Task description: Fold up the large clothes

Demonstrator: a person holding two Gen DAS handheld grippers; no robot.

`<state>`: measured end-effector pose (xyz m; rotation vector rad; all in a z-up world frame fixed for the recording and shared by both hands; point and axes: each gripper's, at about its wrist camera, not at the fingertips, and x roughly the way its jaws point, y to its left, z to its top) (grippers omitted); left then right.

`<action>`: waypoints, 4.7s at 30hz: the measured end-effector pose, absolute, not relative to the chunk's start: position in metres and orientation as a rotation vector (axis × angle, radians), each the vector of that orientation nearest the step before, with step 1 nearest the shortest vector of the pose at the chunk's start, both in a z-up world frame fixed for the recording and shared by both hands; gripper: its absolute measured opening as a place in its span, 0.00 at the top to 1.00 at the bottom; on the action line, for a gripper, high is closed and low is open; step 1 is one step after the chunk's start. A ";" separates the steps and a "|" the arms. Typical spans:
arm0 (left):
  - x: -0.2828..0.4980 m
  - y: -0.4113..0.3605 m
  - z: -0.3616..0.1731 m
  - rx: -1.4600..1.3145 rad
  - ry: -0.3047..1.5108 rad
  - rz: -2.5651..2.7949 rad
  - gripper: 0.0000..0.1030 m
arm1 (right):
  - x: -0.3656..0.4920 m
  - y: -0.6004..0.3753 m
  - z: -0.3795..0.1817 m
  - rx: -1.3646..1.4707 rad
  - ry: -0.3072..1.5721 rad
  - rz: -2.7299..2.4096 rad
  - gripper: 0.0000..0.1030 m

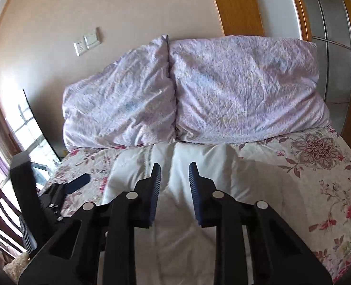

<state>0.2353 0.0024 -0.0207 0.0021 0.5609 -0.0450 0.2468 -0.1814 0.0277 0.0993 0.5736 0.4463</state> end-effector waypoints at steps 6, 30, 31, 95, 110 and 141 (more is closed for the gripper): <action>0.253 -0.011 -0.038 0.023 0.596 -0.061 0.02 | 0.278 -0.201 -0.020 0.076 0.662 0.351 0.93; 0.282 -0.041 -0.063 0.102 0.704 -0.029 0.02 | 0.311 -0.238 -0.093 0.262 0.731 0.405 1.00; 0.283 -0.041 -0.064 0.101 0.707 -0.027 0.02 | 0.312 -0.238 -0.094 0.264 0.735 0.406 1.00; 0.303 -0.046 -0.080 0.118 0.743 0.026 0.02 | 0.339 -0.264 -0.103 0.238 0.776 0.207 1.00; 0.303 -0.044 -0.081 0.111 0.736 0.026 0.02 | 0.342 -0.263 -0.106 0.250 0.798 0.220 1.00; 0.219 0.039 -0.044 -0.120 0.769 -0.180 0.02 | 0.299 -0.340 -0.040 0.435 0.955 0.378 0.01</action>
